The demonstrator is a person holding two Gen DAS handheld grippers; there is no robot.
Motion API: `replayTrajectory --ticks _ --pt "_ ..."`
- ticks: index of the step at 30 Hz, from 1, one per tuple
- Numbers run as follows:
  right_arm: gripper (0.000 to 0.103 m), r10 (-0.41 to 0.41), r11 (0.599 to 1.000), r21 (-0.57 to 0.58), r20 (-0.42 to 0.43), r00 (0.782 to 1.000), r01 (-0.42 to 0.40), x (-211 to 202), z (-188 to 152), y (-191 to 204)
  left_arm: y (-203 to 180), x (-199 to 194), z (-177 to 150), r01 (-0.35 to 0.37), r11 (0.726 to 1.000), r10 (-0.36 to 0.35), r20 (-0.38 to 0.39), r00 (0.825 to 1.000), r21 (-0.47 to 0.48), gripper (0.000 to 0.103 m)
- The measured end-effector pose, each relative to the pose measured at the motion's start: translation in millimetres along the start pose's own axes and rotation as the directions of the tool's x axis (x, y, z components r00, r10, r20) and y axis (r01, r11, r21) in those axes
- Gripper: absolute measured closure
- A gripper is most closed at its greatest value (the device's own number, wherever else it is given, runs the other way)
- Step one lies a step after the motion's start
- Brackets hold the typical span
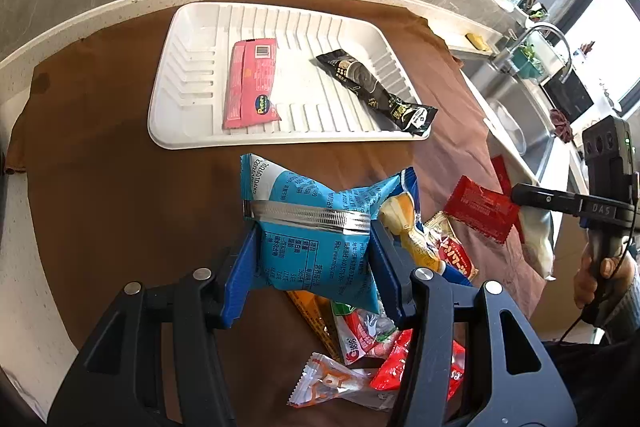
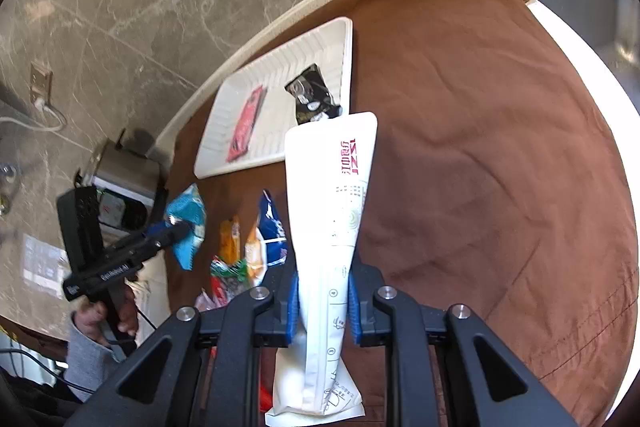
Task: Organize snacks
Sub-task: 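Carry the blue packet to the tray with left tool while right tool carries white packet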
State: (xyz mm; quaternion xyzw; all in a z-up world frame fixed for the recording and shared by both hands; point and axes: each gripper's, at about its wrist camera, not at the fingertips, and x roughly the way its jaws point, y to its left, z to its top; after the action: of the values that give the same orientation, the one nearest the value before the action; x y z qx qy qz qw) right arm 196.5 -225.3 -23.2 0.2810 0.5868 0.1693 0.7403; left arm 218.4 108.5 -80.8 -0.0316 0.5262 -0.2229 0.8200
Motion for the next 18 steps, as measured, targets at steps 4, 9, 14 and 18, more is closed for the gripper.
replayTrajectory --ticks 4,9,14,18 --pt "0.082 0.103 0.994 0.042 0.005 0.995 -0.103 -4.1 3.8 -3.9 -0.4 -1.7 0.3 0.001 1.000 -0.001 0.003 1.000 0.002 0.052" --pt "0.082 0.134 0.988 0.073 0.014 0.991 -0.134 -3.7 3.0 -7.8 -0.5 -2.1 0.0 0.002 1.000 -0.002 0.001 1.000 0.000 0.052" --pt "0.082 0.134 0.988 0.082 0.005 0.991 -0.134 0.3 0.7 -7.3 -0.4 -2.0 0.5 0.001 1.000 -0.001 0.002 1.000 0.001 0.052" --pt "0.082 0.133 0.988 0.080 0.006 0.991 -0.133 0.2 0.6 -6.7 -0.3 -3.7 2.2 0.004 1.000 -0.004 0.006 1.000 -0.002 0.052"
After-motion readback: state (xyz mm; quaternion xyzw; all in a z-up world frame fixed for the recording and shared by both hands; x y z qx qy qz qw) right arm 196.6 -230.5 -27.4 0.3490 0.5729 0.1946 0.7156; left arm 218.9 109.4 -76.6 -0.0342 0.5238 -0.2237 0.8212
